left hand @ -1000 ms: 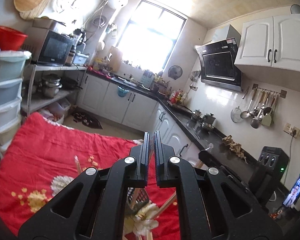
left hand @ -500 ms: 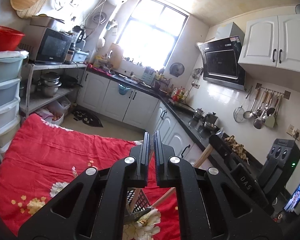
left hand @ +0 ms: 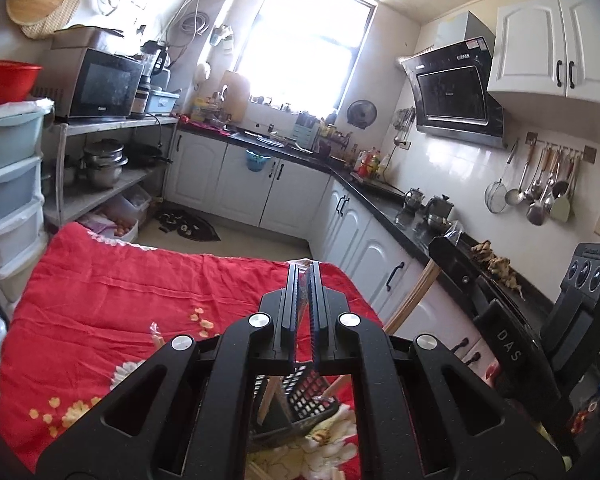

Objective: Organize utensils
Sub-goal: 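Open the left tool into the basket while the right tool drops its chopstick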

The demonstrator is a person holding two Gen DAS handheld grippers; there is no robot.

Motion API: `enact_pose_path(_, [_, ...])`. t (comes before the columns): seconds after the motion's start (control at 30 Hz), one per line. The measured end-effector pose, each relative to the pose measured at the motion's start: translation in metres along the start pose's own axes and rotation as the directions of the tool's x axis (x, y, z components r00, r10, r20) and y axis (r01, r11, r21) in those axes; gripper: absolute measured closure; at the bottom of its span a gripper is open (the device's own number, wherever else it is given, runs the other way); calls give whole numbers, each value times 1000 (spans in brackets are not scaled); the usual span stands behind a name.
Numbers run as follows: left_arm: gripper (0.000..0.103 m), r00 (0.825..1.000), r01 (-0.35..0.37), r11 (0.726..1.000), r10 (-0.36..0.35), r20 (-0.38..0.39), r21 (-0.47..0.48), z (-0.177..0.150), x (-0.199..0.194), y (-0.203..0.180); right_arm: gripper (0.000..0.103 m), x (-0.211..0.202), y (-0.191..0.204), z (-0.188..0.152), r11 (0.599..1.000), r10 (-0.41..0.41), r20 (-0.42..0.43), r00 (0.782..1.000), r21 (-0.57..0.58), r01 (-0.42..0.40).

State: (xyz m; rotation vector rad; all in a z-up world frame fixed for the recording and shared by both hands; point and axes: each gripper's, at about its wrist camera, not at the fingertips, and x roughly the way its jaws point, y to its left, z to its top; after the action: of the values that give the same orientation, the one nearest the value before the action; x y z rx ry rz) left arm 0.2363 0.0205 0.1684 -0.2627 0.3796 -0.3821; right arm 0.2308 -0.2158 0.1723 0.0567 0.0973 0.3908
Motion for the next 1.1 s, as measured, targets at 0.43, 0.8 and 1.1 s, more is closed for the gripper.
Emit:
enact_pose_path(0.43, [101, 1000, 24, 1000, -24, -15, 1, -30, 12, 13, 96, 21, -9, -45, 997, -57, -68, 996, 52, 61])
enact_pose_path(0.8, [101, 999, 43, 997, -44, -10, -58, -46, 6, 29, 84, 12, -13, -58, 991, -54, -120, 991, 115, 67])
enact_pose_path(1.1, [78, 999, 44, 996, -44, -2, -74, -53, -6, 37, 63, -7, -10, -64, 987, -70, -144, 987, 132, 89])
